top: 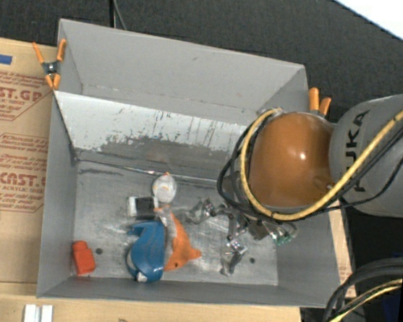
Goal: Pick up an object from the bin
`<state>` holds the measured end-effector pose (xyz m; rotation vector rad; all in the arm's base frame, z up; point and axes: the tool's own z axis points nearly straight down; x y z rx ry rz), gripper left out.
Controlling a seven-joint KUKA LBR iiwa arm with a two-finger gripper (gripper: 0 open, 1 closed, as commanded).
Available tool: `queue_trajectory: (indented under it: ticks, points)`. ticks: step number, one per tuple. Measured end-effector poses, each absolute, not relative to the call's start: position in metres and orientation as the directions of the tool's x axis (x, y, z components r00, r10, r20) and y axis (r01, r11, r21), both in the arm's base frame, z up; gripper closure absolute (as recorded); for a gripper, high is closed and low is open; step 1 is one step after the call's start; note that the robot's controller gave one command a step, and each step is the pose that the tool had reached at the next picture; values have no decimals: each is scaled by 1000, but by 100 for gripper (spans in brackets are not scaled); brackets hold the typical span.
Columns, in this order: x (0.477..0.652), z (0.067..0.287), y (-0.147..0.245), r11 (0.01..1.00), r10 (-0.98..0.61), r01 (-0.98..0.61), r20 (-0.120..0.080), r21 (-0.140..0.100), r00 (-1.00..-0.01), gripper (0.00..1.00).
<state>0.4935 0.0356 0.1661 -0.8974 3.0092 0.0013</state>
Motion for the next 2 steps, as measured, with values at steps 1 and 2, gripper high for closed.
queue_trajectory:
  ticks: [1, 2]
  points:
    - [494, 165, 35, 838, -546, -546, -1, 1, -838, 0]
    - [494, 164, 35, 837, -547, -547, -2, 1, -837, 0]
